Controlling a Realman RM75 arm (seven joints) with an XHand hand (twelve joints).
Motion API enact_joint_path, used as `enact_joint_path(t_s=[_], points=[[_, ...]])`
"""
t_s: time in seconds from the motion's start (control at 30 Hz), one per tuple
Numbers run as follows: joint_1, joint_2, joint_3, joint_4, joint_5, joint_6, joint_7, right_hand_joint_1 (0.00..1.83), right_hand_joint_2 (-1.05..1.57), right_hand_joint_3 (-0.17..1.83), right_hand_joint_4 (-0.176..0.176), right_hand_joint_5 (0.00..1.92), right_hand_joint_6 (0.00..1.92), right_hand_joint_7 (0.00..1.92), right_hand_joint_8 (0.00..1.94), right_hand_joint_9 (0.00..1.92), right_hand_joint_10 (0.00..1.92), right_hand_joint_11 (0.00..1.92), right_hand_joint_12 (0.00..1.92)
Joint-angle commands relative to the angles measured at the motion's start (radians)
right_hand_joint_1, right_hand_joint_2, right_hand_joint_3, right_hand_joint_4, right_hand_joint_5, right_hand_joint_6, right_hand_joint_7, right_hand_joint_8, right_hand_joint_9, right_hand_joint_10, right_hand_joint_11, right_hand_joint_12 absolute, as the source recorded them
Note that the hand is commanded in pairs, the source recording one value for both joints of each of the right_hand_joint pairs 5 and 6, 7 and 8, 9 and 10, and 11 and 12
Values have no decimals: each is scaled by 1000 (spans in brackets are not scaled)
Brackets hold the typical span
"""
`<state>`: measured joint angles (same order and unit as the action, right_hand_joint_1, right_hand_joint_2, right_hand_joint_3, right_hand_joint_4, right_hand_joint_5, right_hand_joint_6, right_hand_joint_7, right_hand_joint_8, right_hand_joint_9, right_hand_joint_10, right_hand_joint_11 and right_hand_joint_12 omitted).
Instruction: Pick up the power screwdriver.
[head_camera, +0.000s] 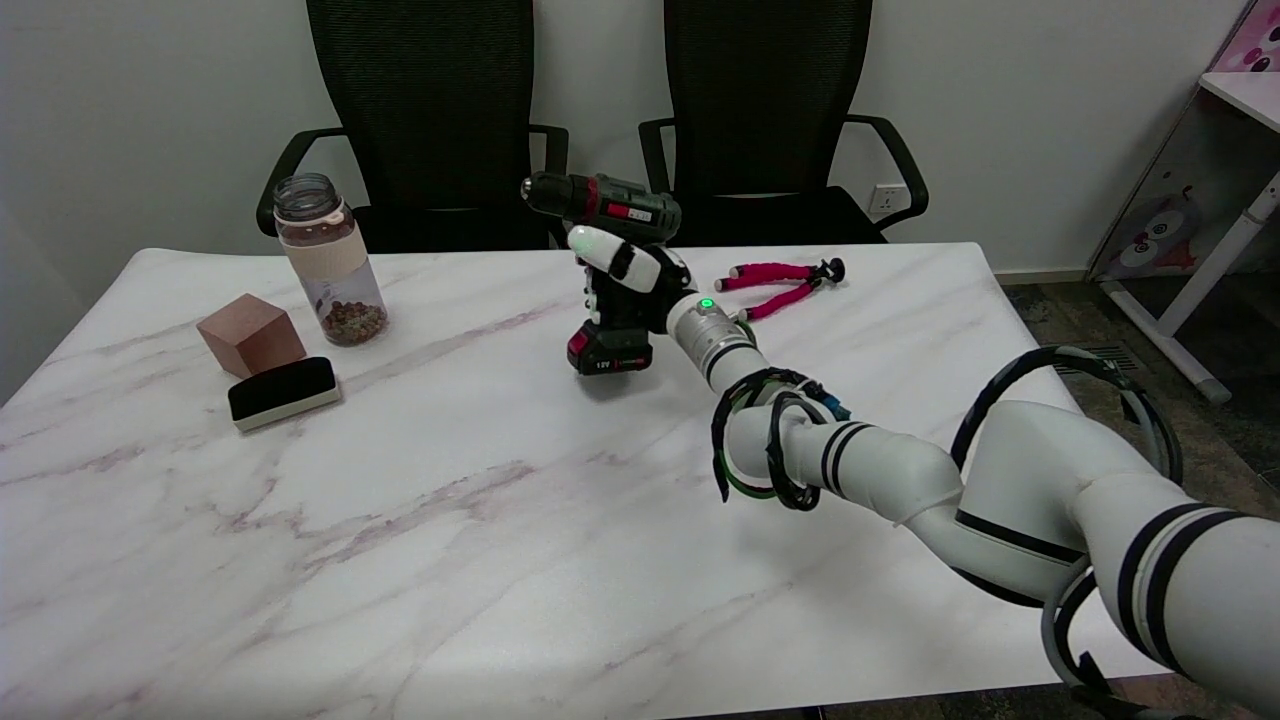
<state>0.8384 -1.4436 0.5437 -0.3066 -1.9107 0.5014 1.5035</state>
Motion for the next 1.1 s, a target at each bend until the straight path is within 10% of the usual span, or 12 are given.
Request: enact_joint_path(t_s=[0.03, 1.1], points=[[4, -1, -2, -5, 4, -1, -3, 952, 81, 1060, 176, 1898, 1898, 1898, 1898, 1920, 1920, 1607, 1607], [-59, 183, 9, -380, -2, 90, -45, 1004, 942, 870, 176, 1920, 1920, 1920, 1920, 1920, 1920, 1920, 1920]])
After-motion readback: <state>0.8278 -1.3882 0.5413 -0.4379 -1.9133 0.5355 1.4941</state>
